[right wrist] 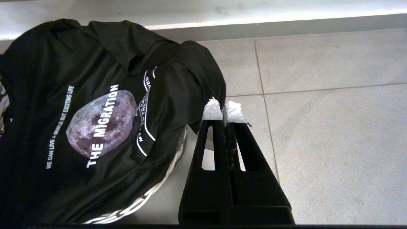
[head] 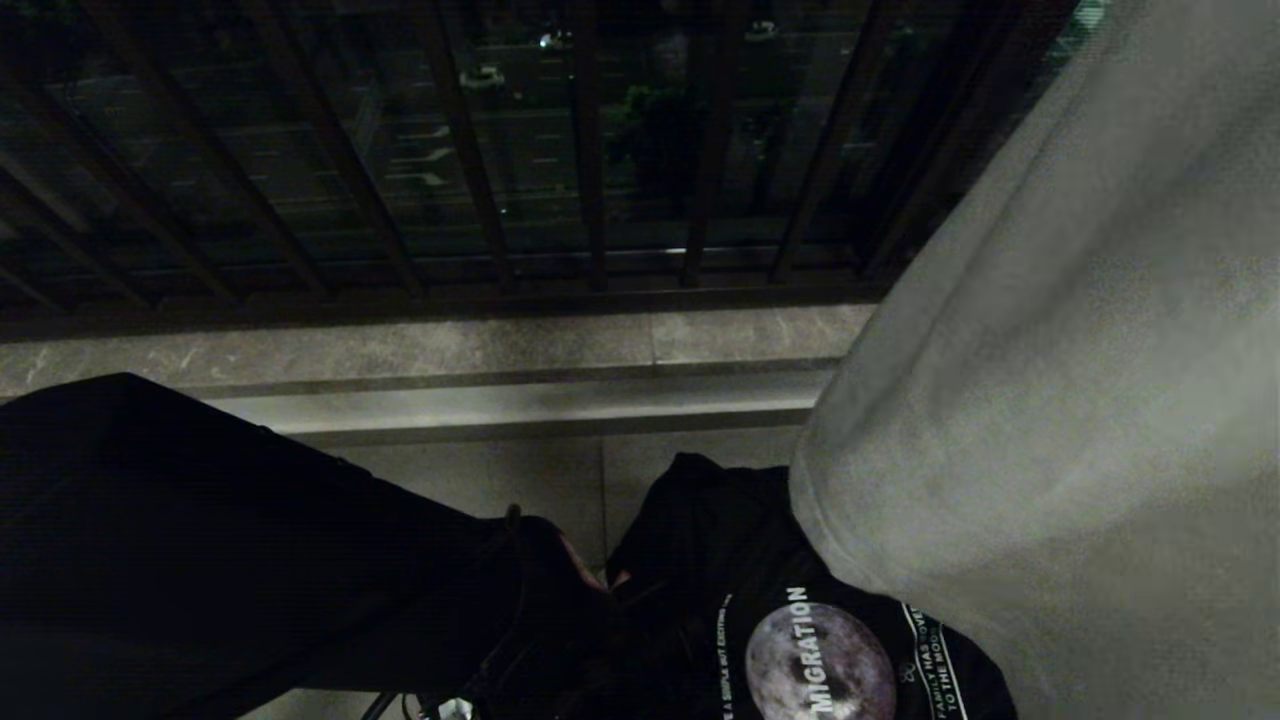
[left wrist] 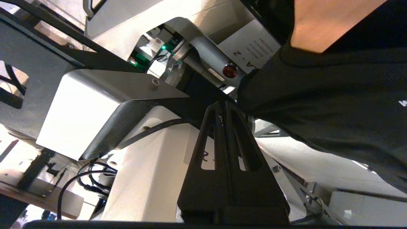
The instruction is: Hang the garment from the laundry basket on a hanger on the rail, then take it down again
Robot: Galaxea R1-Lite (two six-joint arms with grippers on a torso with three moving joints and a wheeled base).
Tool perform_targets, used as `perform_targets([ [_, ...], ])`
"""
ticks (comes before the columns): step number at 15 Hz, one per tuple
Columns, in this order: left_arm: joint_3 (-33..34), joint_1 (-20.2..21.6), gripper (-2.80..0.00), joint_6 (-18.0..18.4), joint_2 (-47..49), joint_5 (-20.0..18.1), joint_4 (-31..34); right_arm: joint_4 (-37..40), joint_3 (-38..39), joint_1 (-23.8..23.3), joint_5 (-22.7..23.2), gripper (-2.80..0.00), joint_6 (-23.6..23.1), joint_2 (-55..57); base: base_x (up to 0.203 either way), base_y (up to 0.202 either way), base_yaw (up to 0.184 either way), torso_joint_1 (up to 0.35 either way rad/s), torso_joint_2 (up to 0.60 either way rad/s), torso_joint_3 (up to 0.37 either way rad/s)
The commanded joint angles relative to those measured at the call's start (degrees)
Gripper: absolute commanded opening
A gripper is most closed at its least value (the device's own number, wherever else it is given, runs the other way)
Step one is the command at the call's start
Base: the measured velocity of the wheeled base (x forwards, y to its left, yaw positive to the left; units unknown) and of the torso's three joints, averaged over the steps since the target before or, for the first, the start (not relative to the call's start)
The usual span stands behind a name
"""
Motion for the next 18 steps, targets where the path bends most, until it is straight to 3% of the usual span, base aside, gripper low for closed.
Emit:
perform_targets([
  [1,-0.05,0.46,-2.80,-0.38,0.19,-0.01,0.24,0.00,0.00,0.00,0.00,-2.80,0.00,0.05,0.000,0.000,0.000,0.000,0.00,0.000],
  [6,-0.08,0.98,-2.80,-0.60,1.68,0.90,-2.11,0.00,0.00,0.00,0.00,-2.80,0.00,-0.01,0.000,0.000,0.000,0.000,0.00,0.000],
  [7,-0.27,0.98,-2.58,-1.24,1.82,2.50,-2.21,0.00,0.00,0.00,0.00,-2.80,0.00,0.04,0.000,0.000,0.000,0.000,0.00,0.000],
  [8,-0.53,1.00,0.00,-1.51,2.06,3.63,-2.22,0.00,0.00,0.00,0.00,-2.80,0.00,-0.01,0.000,0.000,0.000,0.000,0.00,0.000],
  [15,-2.40,1.58,0.00,-1.83,4.53,4.02,-2.13,0.00,0.00,0.00,0.00,-2.80,0.00,-0.01,0.000,0.000,0.000,0.000,0.00,0.000],
  [18,-4.12,1.70,0.00,-3.43,6.64,5.98,-2.13,0.00,0.00,0.00,0.00,-2.80,0.00,0.00,0.000,0.000,0.000,0.000,0.00,0.000],
])
